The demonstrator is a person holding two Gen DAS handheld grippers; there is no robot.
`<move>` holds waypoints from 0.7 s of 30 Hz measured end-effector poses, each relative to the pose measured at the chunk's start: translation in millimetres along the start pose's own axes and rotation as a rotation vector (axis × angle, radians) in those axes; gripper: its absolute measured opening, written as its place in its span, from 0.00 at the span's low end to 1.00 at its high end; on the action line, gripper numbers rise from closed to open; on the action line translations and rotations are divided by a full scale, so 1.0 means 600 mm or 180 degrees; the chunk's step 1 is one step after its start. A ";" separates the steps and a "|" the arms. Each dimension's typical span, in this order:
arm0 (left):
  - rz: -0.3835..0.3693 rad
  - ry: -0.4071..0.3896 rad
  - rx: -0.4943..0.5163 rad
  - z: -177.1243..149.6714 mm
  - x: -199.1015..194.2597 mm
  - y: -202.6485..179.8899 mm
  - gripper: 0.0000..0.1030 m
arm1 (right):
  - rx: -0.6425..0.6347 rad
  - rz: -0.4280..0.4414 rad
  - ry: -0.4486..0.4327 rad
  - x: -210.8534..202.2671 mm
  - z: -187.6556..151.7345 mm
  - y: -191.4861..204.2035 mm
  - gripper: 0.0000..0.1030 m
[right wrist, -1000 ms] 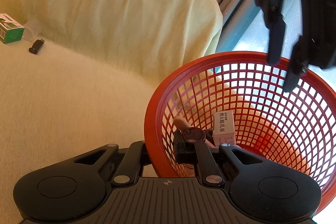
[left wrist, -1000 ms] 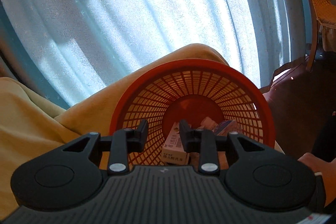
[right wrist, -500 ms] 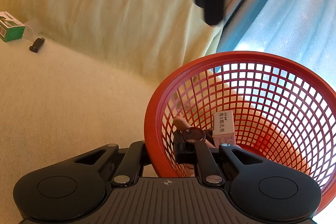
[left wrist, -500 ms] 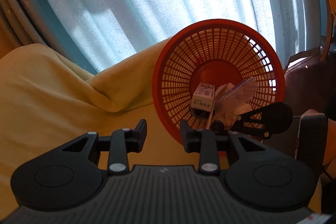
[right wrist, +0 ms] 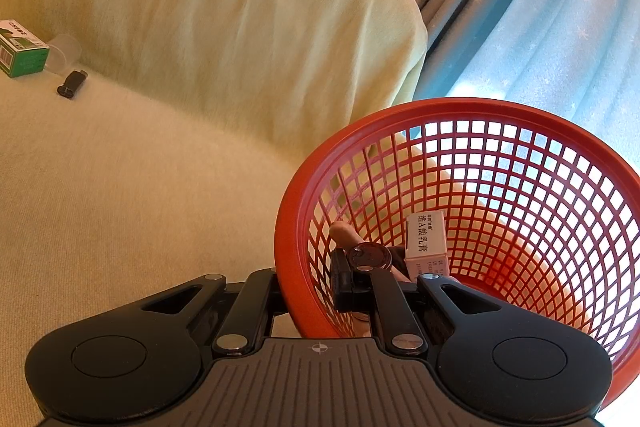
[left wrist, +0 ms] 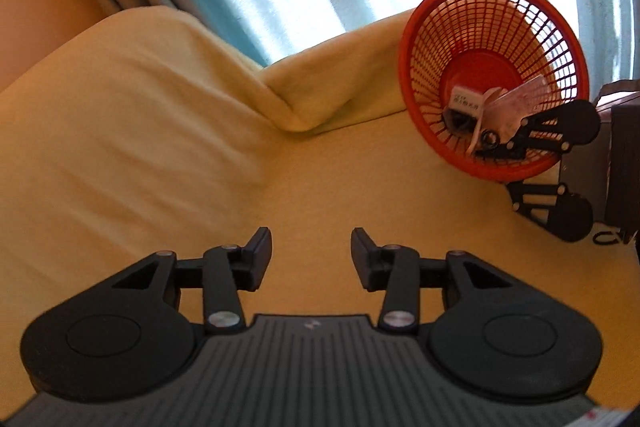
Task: Organize objects
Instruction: 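Carry the pill bottle over the basket and release it with the left gripper, then move the left gripper to the green-and-white medicine box and grasp it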
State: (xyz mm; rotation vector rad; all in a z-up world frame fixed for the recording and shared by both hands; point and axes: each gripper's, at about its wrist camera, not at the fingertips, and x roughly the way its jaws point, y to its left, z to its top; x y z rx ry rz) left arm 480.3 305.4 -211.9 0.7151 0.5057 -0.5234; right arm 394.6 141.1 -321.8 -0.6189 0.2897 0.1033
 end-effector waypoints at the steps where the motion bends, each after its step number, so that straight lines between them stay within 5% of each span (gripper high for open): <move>1: 0.0063 0.0051 -0.0045 -0.010 -0.004 0.011 0.39 | 0.0000 0.0000 0.0000 0.000 0.000 0.000 0.07; 7: 0.0386 0.0332 -0.0408 -0.082 -0.024 0.077 0.44 | -0.0025 -0.0001 0.0000 0.001 -0.002 0.001 0.07; 14: 0.0501 0.0723 -0.0637 -0.169 -0.020 0.111 0.60 | -0.0044 -0.0005 0.0004 0.002 -0.004 0.002 0.07; 21: 0.0457 0.1090 -0.0349 -0.234 0.018 0.089 0.69 | -0.0084 -0.0006 0.0006 0.002 -0.007 0.003 0.07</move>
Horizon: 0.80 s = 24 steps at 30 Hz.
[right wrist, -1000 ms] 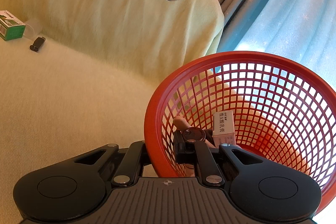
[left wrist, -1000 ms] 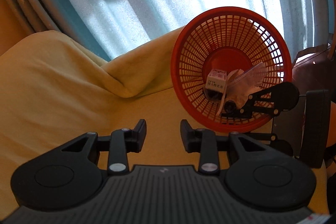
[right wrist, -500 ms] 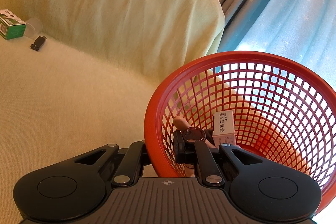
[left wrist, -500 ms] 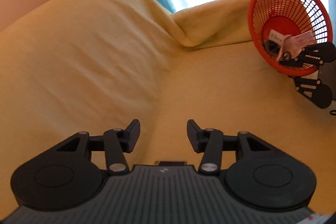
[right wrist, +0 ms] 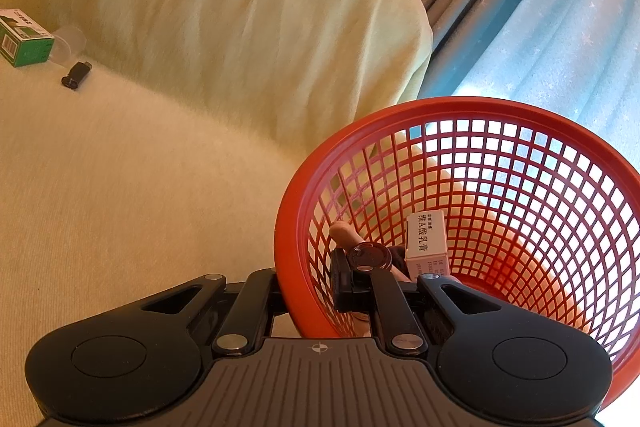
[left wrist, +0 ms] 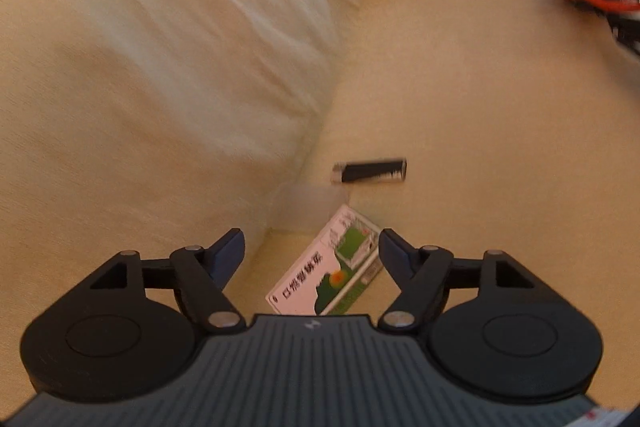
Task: Organize objects
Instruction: 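Move the left gripper to the green-and-white medicine box and grasp it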
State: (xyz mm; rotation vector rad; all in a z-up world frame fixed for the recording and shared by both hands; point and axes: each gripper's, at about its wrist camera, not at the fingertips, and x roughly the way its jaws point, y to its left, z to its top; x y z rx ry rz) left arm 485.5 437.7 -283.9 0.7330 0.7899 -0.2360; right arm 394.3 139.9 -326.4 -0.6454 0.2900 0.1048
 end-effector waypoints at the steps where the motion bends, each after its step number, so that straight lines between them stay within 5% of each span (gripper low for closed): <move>1: -0.0007 0.0029 0.0031 -0.005 0.007 -0.005 0.69 | 0.0000 0.0000 0.0000 0.000 0.000 0.000 0.07; 14: -0.0285 0.0287 0.0264 -0.050 0.110 0.010 0.78 | -0.0080 -0.0003 0.0006 -0.001 -0.003 0.003 0.07; 24: -0.0745 0.0343 -0.0055 -0.063 0.153 0.047 0.78 | -0.0095 0.0000 0.0005 -0.001 -0.003 0.002 0.07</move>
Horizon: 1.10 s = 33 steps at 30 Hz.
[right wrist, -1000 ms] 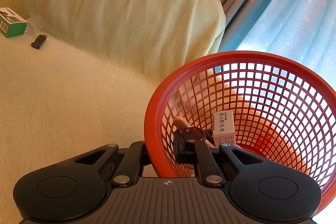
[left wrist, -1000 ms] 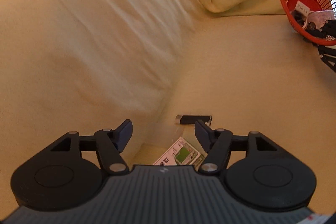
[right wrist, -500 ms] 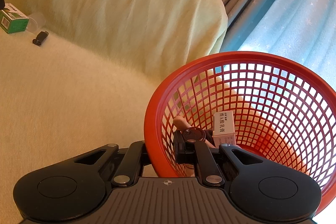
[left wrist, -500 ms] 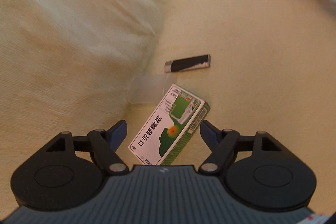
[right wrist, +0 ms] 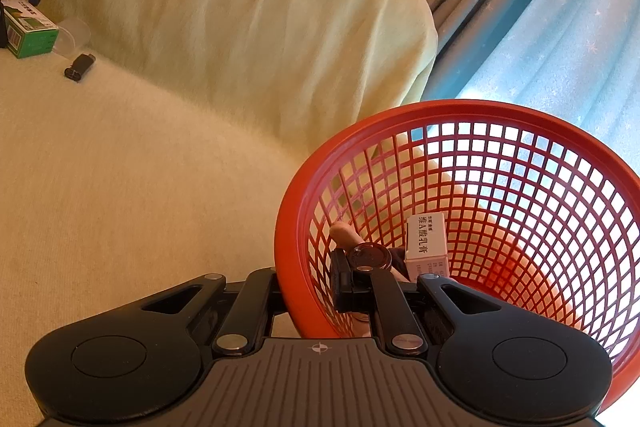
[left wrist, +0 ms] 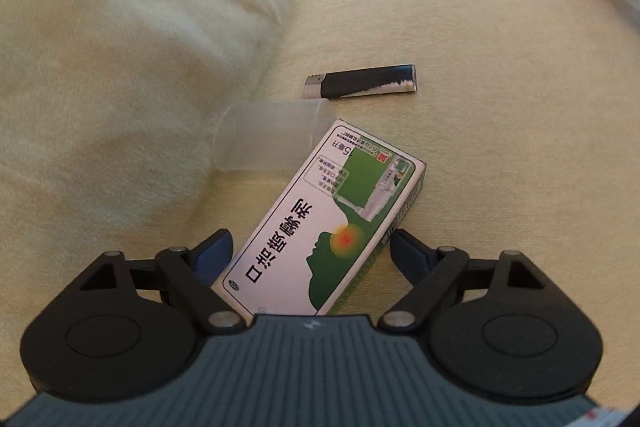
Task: Organize objects
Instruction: 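Move the left gripper to the green-and-white medicine box and grasp it, then lift the medicine box with the left gripper and carry it toward the basket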
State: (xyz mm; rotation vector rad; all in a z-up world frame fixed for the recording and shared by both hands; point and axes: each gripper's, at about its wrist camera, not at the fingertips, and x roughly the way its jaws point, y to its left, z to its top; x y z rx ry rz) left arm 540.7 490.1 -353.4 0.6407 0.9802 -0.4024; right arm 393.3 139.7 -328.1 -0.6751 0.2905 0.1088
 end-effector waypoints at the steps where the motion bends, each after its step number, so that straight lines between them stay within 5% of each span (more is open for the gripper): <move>1: -0.0031 0.0017 -0.0038 -0.001 -0.003 0.001 0.76 | 0.0004 0.0001 0.0001 0.000 0.000 0.000 0.07; 8: -0.0200 0.0098 -0.0251 -0.012 -0.045 -0.023 0.53 | 0.0014 0.0006 0.0025 -0.002 0.003 -0.001 0.07; 22: -0.0047 0.0011 -0.0444 -0.021 -0.037 -0.057 0.53 | 0.0025 0.0047 -0.0074 -0.015 -0.004 -0.009 0.06; 33: 0.0622 -0.0065 0.0592 -0.006 -0.084 -0.120 0.51 | 0.0029 0.0057 -0.0083 -0.016 -0.005 -0.011 0.06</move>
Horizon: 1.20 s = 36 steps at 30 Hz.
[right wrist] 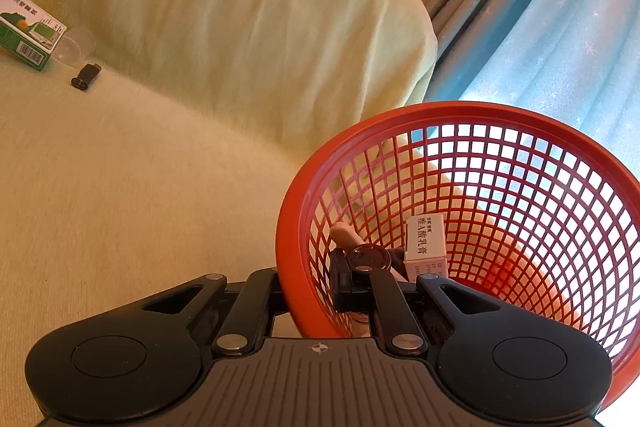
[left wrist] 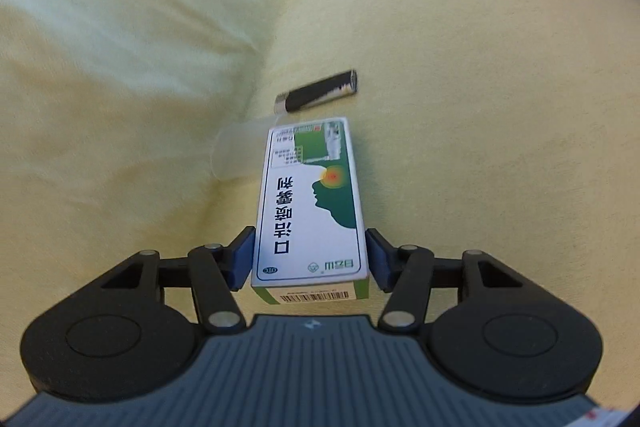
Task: Organize objects
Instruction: 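Lift the medicine box with the left gripper and carry it toward the basket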
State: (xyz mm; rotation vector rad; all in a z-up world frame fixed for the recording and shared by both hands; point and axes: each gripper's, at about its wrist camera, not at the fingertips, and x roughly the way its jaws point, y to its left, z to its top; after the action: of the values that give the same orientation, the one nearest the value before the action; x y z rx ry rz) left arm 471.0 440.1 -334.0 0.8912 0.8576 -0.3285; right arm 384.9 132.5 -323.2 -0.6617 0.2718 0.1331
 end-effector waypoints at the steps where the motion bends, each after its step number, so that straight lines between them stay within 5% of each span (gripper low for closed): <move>1: 0.0038 -0.0030 0.0052 0.003 -0.006 -0.001 0.50 | 0.0002 0.0001 0.0001 0.000 0.000 0.001 0.06; 18: 0.0384 -0.0329 0.1052 0.034 -0.064 -0.042 0.49 | 0.0039 0.0020 -0.0006 0.000 0.002 0.002 0.06; 24: -0.0263 -0.0778 0.0734 0.039 -0.091 -0.046 0.50 | 0.0056 0.0021 -0.0007 0.000 0.002 0.003 0.06; 31: -0.0278 -0.0241 0.0445 0.015 -0.030 -0.060 0.52 | 0.0074 0.0023 -0.0008 -0.001 0.002 0.003 0.06; 36: -0.0235 -0.0093 0.0341 -0.010 -0.003 -0.064 0.52 | 0.0068 0.0025 -0.0008 -0.002 0.002 0.003 0.06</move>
State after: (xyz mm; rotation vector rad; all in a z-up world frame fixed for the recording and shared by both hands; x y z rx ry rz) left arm 444.7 421.5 -355.5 0.9533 0.8532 -0.4541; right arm 383.8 134.8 -323.2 -0.6394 0.2731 0.1383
